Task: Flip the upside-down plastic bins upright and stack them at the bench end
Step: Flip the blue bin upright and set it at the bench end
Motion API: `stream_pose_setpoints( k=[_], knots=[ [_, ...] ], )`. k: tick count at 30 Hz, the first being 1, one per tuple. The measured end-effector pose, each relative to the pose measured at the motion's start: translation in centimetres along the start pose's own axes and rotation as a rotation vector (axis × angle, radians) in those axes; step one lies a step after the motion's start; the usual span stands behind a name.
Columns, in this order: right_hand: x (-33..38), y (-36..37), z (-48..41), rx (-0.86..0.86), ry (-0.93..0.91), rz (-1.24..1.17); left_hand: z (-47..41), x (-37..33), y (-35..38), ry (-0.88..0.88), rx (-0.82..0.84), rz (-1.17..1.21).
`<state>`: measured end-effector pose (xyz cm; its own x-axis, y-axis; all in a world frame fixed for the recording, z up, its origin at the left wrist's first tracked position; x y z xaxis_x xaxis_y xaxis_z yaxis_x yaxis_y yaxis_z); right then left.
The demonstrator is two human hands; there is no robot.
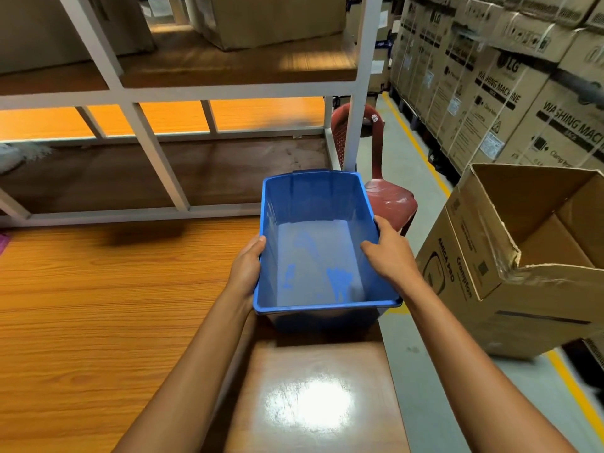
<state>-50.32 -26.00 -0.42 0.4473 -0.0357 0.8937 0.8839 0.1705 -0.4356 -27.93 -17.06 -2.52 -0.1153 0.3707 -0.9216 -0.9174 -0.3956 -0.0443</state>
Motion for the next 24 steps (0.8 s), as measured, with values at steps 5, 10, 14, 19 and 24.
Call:
stream_pose_setpoints(
  k=[5, 10, 14, 19, 24],
  knots=[
    [0.2, 0.3, 0.1, 0.015, -0.021, 0.086, 0.3, -0.4, 0.0, 0.023, -0.040, -0.076],
    [0.6, 0.6, 0.1, -0.001, -0.085, 0.194, 0.4, -1.1, 0.1, 0.085, -0.089, -0.266],
    [0.9, 0.7, 0.4, -0.001, -0.150, 0.268, 0.1, -1.2, -0.3, 0.187, -0.102, -0.404],
    [2.6, 0.8, 2.1, -0.064, -0.287, 0.284, 0.5, -3.0, -0.8, 0.350, -0.252, -0.615],
    [4.5, 2.4, 5.5, -0.112, -0.482, 0.075, 4.2, -4.5, -1.8, 0.632, -0.377, -0.791]
  ],
)
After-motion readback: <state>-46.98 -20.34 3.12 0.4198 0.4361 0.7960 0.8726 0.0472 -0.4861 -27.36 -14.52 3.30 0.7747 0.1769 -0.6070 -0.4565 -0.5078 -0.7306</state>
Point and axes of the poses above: each hand's wrist, its own z-axis away from the middle knuckle, its own y-axis out of the palm, x = y × z, the point moved 2 cm from there along -z, towards the middle knuckle, and after that the axes turned 15 degrees about -z, right-handed, at the moved point
